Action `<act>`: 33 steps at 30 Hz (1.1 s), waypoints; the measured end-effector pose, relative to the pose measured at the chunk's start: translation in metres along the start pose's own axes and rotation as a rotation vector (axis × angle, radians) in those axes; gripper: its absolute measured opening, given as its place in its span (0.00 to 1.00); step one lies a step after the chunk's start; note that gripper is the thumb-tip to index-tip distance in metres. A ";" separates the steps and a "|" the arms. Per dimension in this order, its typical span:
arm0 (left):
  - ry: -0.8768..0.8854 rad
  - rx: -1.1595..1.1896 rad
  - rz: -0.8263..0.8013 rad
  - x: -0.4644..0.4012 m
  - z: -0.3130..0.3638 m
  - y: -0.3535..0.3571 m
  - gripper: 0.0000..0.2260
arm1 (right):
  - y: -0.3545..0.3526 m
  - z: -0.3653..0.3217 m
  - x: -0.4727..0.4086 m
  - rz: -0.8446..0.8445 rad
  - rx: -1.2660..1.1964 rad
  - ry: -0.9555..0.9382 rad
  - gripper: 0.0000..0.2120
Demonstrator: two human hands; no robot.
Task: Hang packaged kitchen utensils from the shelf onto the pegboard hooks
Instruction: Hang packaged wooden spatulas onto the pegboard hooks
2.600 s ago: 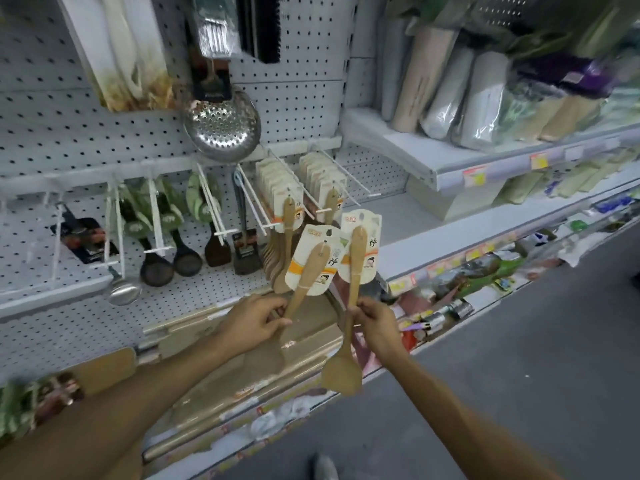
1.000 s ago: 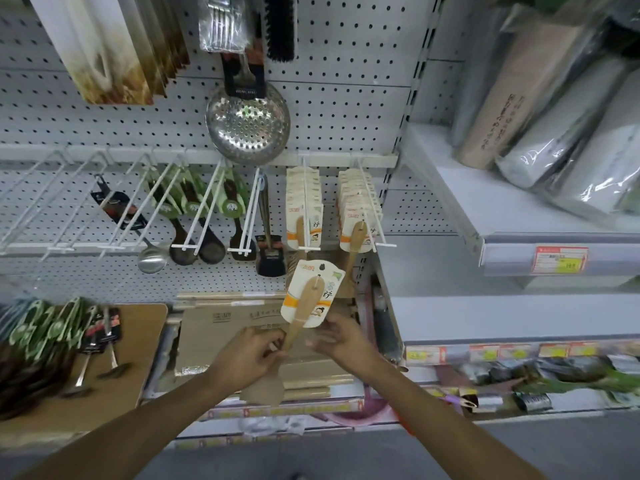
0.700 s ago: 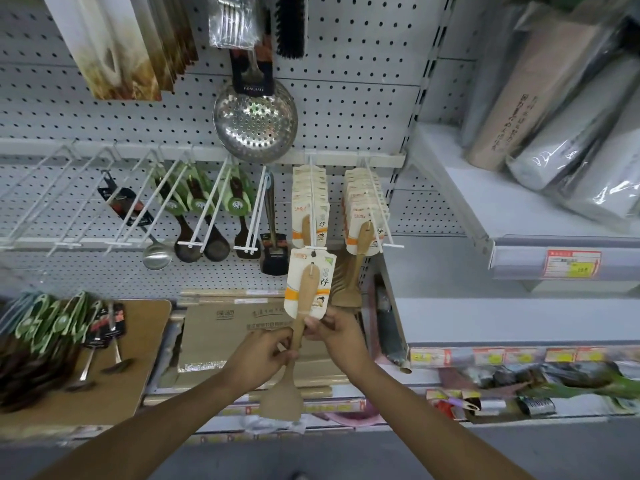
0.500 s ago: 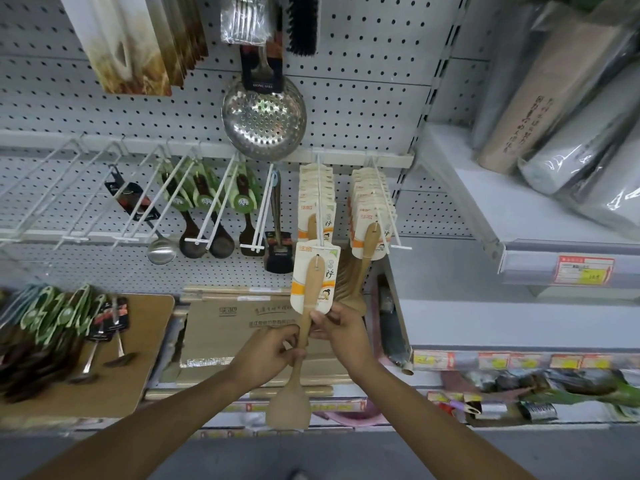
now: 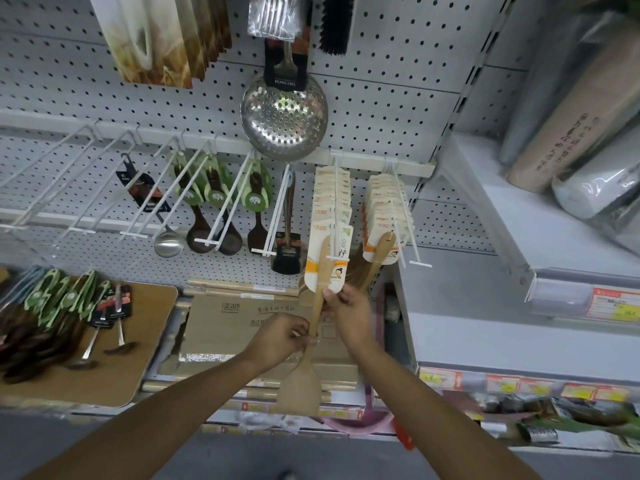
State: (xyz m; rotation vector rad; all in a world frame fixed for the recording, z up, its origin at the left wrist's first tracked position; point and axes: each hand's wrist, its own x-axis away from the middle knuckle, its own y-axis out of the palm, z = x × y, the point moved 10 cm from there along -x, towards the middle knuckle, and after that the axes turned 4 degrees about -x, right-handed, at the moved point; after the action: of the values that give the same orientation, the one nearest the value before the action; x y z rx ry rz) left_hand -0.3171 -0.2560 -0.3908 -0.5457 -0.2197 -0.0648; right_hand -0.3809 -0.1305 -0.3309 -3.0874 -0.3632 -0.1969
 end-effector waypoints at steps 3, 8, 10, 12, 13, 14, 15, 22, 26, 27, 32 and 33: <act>0.000 -0.023 0.006 -0.012 0.002 -0.002 0.04 | 0.000 -0.008 -0.010 -0.001 -0.005 -0.014 0.11; 0.004 -0.032 0.052 -0.023 0.006 -0.006 0.14 | 0.000 -0.015 -0.023 -0.013 0.006 -0.036 0.10; 0.004 -0.036 0.061 -0.026 0.004 -0.007 0.13 | 0.000 -0.015 -0.026 -0.013 0.016 -0.039 0.10; 0.003 -0.055 0.071 -0.027 0.006 -0.008 0.15 | -0.001 -0.012 -0.030 0.000 0.048 -0.032 0.08; 0.011 -0.067 0.080 -0.027 0.007 -0.009 0.16 | -0.003 -0.009 -0.031 0.011 0.065 -0.022 0.07; 0.021 -0.087 0.088 -0.028 0.008 -0.009 0.17 | -0.004 -0.005 -0.033 0.019 0.086 -0.011 0.06; 0.036 -0.088 0.084 -0.028 0.010 -0.009 0.15 | -0.004 -0.003 -0.034 0.014 0.105 -0.002 0.05; 0.032 -0.123 0.178 -0.011 0.006 -0.048 0.24 | 0.006 0.009 -0.019 -0.171 0.618 0.007 0.18; 0.050 -0.291 0.213 0.017 -0.006 -0.086 0.22 | 0.041 0.002 -0.003 -0.330 0.920 -0.240 0.21; 0.071 -0.353 0.226 0.026 -0.007 -0.097 0.22 | 0.054 0.000 0.001 -0.382 0.937 -0.291 0.22; 0.115 -0.589 0.261 0.081 -0.015 -0.155 0.21 | 0.131 -0.029 0.027 -0.568 0.983 -0.545 0.24; 0.121 -0.631 0.268 0.094 -0.019 -0.166 0.21 | 0.147 -0.035 0.033 -0.596 0.969 -0.586 0.23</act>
State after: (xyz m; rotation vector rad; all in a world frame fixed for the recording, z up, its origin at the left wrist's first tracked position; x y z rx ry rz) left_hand -0.2415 -0.4075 -0.3010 -1.1914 0.0007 0.0978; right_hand -0.3194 -0.2675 -0.2938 -1.9494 -1.0105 0.6788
